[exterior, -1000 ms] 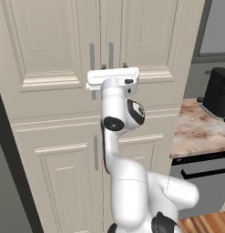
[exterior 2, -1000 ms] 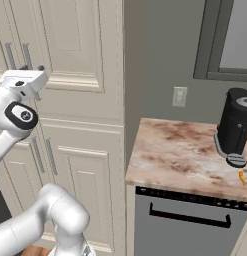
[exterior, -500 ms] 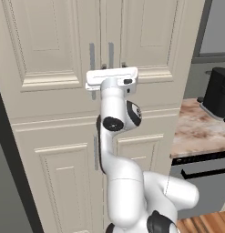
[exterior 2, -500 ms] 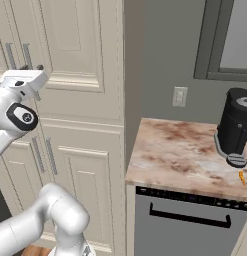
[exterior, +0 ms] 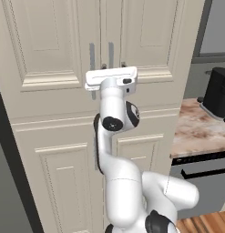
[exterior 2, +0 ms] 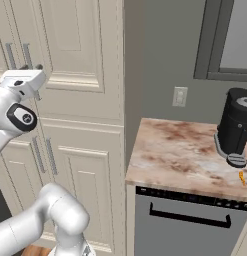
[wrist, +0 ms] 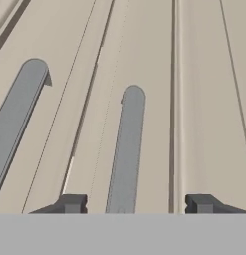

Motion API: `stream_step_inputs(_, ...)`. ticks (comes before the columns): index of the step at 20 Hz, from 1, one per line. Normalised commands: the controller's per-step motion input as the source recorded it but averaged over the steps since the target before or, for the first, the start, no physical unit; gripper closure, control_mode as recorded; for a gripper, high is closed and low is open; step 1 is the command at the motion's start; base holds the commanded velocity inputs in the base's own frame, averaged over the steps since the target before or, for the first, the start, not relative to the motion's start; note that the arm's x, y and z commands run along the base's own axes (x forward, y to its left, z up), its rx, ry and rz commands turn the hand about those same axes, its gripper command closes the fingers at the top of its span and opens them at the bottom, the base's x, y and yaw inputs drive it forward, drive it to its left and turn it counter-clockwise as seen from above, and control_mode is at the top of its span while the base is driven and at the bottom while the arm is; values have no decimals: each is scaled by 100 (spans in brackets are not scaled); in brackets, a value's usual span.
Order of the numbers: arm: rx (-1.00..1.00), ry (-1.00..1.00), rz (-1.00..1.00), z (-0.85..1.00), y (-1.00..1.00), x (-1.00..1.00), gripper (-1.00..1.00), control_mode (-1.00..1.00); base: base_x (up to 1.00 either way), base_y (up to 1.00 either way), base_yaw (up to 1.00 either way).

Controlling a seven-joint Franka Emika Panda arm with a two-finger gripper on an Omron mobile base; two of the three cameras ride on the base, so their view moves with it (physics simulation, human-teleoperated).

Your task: Retrieve the pan from the cabinet, then place the raw meat into the pan to avoid contamination.

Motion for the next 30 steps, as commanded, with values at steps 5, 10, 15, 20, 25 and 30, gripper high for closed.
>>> stream_step_inputs(5,0,3,0,-12,15,30,100,-100,0,0,0)
stream_step_inputs(10,0,4,0,-8,5,30,100,-100,0,0,0)
stream_step_inputs(15,0,4,0,-3,0,21,100,-100,0,0,0)
stream_step_inputs(20,0,0,0,0,0,4,100,-100,0,0,0)
stream_step_inputs(25,0,7,0,0,0,-3,100,-100,0,0,0)
stream_step_inputs(30,0,11,0,-2,-3,-29,100,-100,0,0,0)
